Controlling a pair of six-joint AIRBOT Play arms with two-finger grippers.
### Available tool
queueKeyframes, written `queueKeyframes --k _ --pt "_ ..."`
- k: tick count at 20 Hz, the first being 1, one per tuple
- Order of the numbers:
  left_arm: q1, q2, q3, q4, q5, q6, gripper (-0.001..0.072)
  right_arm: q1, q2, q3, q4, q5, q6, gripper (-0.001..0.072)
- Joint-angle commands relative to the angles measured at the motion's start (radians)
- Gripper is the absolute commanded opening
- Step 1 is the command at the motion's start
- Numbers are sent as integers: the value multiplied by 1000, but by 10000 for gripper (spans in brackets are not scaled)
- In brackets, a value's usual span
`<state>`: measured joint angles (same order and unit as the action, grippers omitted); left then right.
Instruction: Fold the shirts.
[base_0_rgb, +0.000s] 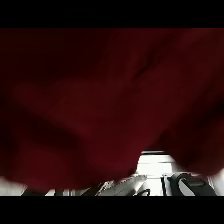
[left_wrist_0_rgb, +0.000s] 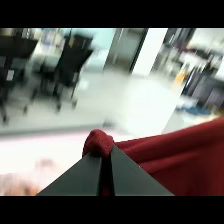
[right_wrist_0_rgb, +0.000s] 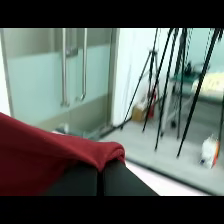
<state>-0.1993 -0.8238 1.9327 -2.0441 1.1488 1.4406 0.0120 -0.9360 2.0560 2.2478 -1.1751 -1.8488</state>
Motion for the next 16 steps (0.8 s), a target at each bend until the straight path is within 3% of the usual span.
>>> queueKeyframes --k 1,4,8,12,16 --pt "1 -177 -104 68 245 -32 12 32 -219 -63 71 -38 0 22" --pt "13 -322 -369 162 253 3 13 135 -456 -152 68 -55 -12 22" --pt "140 -562 -632 156 154 56 12 275 -817 -180 68 -5 -26 23" --pt "273 -785 -681 3 87 162 12 324 -1052 -180 114 33 -21 24" --pt "335 -922 -569 -58 96 195 13 308 -1066 -180 121 37 -21 50"
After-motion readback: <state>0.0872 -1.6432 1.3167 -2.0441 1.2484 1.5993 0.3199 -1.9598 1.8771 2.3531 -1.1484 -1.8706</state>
